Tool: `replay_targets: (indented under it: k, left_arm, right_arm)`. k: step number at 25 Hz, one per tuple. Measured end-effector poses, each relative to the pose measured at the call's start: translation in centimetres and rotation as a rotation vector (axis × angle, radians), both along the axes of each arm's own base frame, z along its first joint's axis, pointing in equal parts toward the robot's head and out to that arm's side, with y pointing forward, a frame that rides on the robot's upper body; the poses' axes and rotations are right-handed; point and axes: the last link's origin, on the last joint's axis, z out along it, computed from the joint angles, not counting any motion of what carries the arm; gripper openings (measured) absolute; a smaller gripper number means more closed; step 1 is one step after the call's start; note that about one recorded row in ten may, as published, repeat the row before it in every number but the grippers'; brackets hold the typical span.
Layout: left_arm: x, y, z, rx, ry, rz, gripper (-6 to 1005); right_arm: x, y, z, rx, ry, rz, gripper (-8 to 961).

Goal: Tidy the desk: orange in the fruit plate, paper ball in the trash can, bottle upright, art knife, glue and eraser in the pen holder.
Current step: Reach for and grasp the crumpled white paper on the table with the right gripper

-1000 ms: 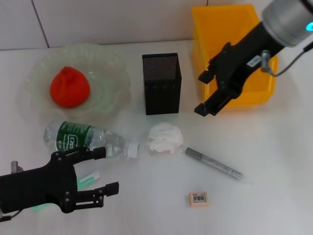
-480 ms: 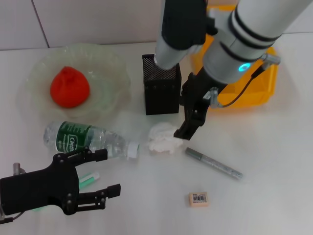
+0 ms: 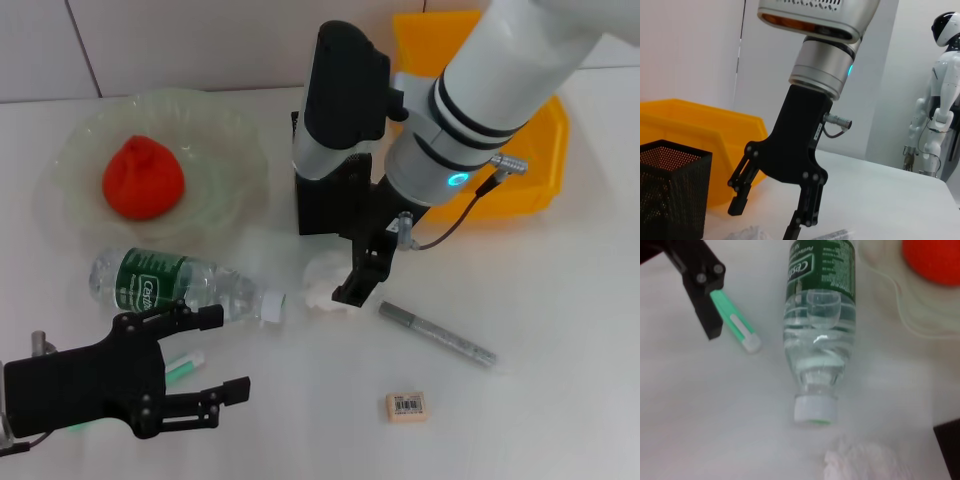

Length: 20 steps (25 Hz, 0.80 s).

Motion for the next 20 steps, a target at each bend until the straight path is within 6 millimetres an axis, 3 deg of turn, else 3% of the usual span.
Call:
replay_targets:
  k: [20]
  left_arm:
    - [0.1,0.0,-0.3,-0.01,0.005,-0.005,865]
  right_arm:
    - [1.7,0.3,-2.6,-0.023,-0.008,0.009,834]
